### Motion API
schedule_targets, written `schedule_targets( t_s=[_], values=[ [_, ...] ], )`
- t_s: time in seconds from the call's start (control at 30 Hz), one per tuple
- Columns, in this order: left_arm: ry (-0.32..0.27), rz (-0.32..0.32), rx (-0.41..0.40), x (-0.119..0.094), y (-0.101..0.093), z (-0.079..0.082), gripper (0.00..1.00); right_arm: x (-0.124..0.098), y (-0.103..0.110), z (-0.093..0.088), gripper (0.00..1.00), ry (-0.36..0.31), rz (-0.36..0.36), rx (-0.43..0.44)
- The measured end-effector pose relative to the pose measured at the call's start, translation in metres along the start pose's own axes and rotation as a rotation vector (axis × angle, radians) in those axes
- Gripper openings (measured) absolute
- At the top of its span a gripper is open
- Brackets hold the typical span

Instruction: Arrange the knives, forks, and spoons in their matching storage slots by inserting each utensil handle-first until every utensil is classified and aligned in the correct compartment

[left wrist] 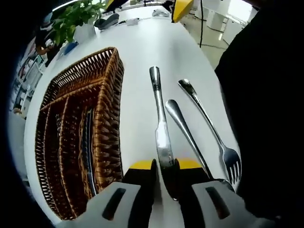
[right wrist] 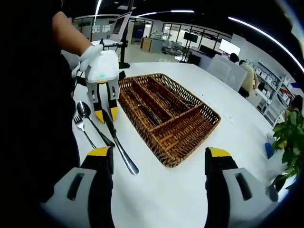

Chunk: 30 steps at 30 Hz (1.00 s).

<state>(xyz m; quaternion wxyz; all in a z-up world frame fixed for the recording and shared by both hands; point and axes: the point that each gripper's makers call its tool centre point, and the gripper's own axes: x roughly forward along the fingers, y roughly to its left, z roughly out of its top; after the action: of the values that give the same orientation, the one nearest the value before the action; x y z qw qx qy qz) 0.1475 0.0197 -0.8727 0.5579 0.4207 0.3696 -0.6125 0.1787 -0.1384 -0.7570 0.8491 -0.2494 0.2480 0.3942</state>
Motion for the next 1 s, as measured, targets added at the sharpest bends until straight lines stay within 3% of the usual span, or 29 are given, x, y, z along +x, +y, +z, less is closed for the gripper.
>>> schedule_targets(
  t_s=[0.07,0.4,0.5,0.6,0.7,0.77,0.87,1.0],
  values=[
    [0.014,-0.009,-0.013,-0.001,-0.003,-0.002,0.12,0.0,0.0,0.001,0.81,-0.002,-0.002,0.0],
    [-0.028,-0.014,-0.098,-0.003,0.005,0.001,0.11,0.001,0.001,0.001,0.81,-0.004,0.007,0.0],
    [0.031,-0.032,-0.056,-0.003,0.002,-0.009,0.12,0.001,0.001,0.0,0.81,-0.002,0.008,0.003],
    [-0.009,-0.001,-0.047,-0.003,0.007,-0.003,0.21,0.0,0.001,0.001,0.81,-0.005,0.007,0.003],
    [0.014,0.018,-0.024,-0.004,0.008,-0.007,0.21,0.0,0.001,0.002,0.81,-0.006,0.006,0.004],
    [0.008,0.013,-0.031,-0.003,0.007,-0.007,0.2,0.0,0.001,0.002,0.81,-0.006,0.007,0.005],
    [-0.047,0.01,0.004,-0.002,0.006,-0.004,0.12,0.001,0.002,0.002,0.81,-0.006,0.012,0.003],
    [-0.024,0.017,-0.096,-0.003,0.007,-0.006,0.1,0.003,0.004,0.005,0.8,-0.01,0.017,0.001]
  ],
)
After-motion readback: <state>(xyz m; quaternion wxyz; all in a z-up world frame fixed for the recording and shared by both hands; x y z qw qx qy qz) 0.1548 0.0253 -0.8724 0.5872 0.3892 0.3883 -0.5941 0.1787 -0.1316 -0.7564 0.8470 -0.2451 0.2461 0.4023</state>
